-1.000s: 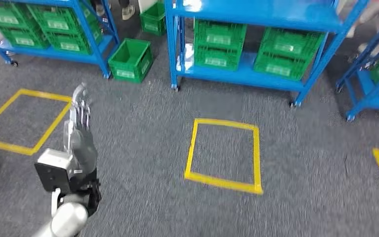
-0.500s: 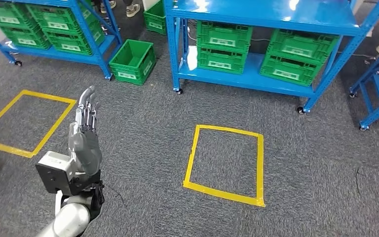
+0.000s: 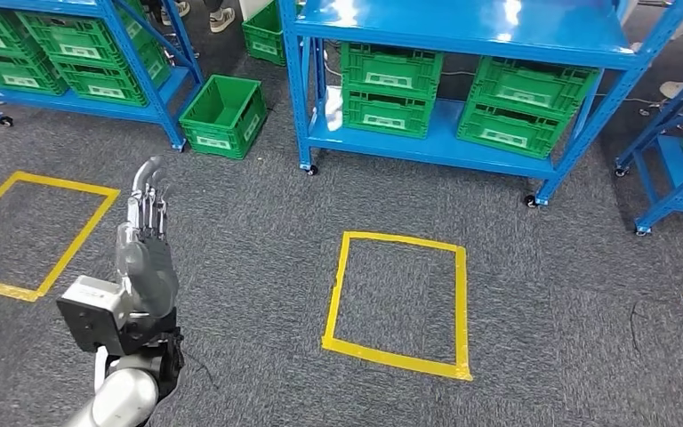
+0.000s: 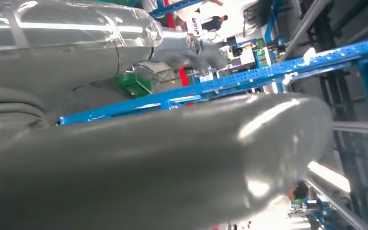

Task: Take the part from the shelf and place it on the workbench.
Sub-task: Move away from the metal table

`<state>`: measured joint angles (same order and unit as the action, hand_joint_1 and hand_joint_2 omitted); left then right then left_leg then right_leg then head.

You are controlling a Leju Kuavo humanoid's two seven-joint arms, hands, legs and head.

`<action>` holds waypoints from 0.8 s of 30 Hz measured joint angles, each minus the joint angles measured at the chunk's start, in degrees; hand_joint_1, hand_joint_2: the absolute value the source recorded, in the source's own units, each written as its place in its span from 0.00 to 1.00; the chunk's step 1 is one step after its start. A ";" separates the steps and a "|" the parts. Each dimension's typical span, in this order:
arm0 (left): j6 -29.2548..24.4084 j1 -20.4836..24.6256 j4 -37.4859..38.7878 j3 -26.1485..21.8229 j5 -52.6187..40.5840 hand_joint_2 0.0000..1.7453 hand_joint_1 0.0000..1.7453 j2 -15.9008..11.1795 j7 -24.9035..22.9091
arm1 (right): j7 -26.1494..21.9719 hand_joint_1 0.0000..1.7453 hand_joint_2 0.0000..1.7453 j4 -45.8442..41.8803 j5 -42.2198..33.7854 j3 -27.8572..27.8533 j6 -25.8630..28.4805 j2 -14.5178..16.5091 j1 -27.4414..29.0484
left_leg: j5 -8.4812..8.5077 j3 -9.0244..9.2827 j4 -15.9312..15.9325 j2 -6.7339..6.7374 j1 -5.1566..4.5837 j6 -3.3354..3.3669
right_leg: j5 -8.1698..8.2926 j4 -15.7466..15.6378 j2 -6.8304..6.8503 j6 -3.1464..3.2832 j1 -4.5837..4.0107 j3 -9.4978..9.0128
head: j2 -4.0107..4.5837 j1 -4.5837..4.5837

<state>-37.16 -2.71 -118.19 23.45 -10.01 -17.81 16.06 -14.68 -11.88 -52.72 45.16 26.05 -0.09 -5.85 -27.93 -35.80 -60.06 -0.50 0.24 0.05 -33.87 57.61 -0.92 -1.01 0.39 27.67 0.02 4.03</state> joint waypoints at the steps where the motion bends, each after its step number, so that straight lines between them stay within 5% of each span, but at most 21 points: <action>1: 0.00 0.03 0.00 0.01 0.00 0.00 0.00 0.01 0.04 | -0.01 0.00 0.00 0.00 0.01 0.00 0.00 0.00 -0.05 | -0.11 0.21 0.15 -0.05 0.08 0.08 | 0.12 -0.03 0.08 -0.07 0.00 -0.17 | 0.00 -0.07; 5: 0.00 0.02 0.01 0.04 -0.36 0.00 0.00 0.04 0.13 | 0.01 0.00 0.00 -0.01 0.00 0.00 0.00 -0.01 -0.17 | -0.42 0.84 0.33 -0.16 0.10 -0.03 | 0.37 -0.37 0.23 2.30 -0.29 -0.86 | 0.00 -0.28; 7: 0.00 0.00 0.01 0.07 -0.62 0.00 0.00 0.06 0.15 | 0.10 0.00 0.00 -0.01 0.00 0.00 0.00 0.00 -0.24 | -0.61 0.85 0.33 -0.22 0.03 0.14 | 0.29 -0.74 0.25 2.82 -0.29 -1.09 | 0.00 -0.29; 11: 0.00 -0.02 0.01 0.08 -0.74 0.00 0.00 0.06 0.15 | 0.32 0.00 0.00 0.02 0.00 0.00 0.02 0.01 -0.25 | -0.75 0.82 0.32 -0.12 -0.17 0.36 | 0.14 -1.56 0.25 2.37 -0.18 -1.45 | 0.00 -0.28; 16: 0.00 -0.02 0.01 0.07 -0.74 0.00 0.00 0.06 0.15 | 0.44 0.00 0.00 0.02 0.01 0.00 0.02 0.03 -0.23 | -0.73 0.83 0.31 0.06 -0.31 0.46 | 0.11 -1.97 0.25 0.23 0.12 -1.57 | 0.00 -0.27; 24: 0.00 -0.02 0.01 0.09 -0.74 0.00 0.00 0.08 0.15 | 0.45 0.00 0.00 0.02 0.00 0.01 0.02 0.02 -0.19 | -0.64 1.02 0.34 0.06 -0.17 0.47 | 0.15 -1.94 0.26 -0.05 -0.02 -1.67 | 0.00 -0.26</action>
<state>-37.16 -2.74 -118.18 23.54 -10.75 -17.73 16.22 -14.23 -11.87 -52.72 45.16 26.08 -0.07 -6.04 -28.57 -34.78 -59.72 -0.44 0.08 0.53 -33.71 55.67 -0.66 -1.06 0.37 26.01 0.02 3.77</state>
